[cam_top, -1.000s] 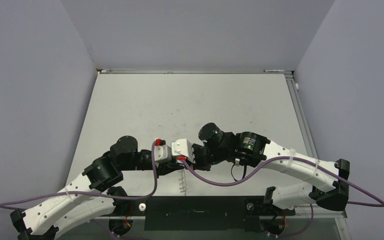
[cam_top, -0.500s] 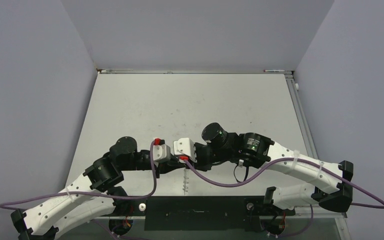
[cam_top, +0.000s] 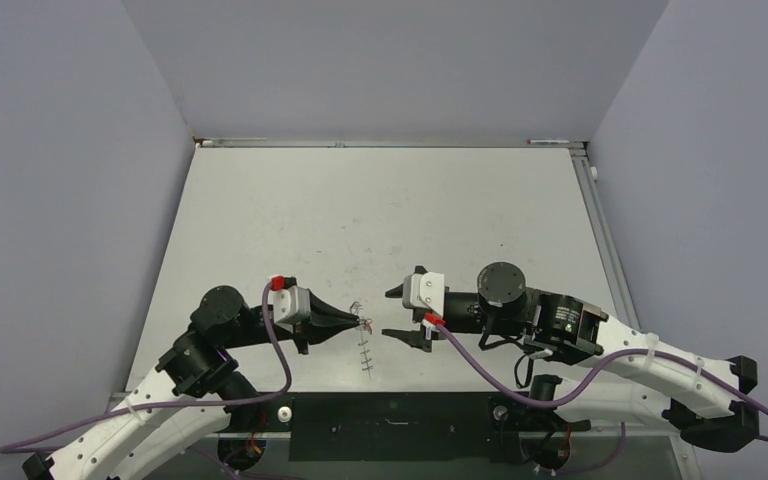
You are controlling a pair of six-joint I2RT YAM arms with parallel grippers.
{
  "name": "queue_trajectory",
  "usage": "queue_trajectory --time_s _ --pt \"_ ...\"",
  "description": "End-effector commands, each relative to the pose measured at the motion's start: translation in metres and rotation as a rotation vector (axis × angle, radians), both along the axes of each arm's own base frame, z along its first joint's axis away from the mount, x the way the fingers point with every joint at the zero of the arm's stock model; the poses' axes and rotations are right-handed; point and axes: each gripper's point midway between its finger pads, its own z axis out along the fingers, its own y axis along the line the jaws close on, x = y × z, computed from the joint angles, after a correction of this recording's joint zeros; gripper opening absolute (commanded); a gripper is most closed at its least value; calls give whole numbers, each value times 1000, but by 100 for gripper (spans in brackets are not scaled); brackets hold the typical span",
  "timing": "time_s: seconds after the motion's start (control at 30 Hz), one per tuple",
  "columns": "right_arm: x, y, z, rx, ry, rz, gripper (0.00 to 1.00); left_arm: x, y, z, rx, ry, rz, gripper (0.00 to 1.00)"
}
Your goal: Put the keys on the keyring
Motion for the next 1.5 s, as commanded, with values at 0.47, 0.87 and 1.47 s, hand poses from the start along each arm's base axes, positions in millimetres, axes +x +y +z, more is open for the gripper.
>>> queue_trajectory --time_s 0.47,0.87,1.47 --pt "6 20 -2 112 93 134 35 -15 1 29 -110 -71 -77 0" --pt "-8 25 -9 86 128 239 33 -15 1 28 -105 -67 -75 0" --pt "-5 33 -9 81 131 255 25 -15 0 27 -102 -64 -80 0"
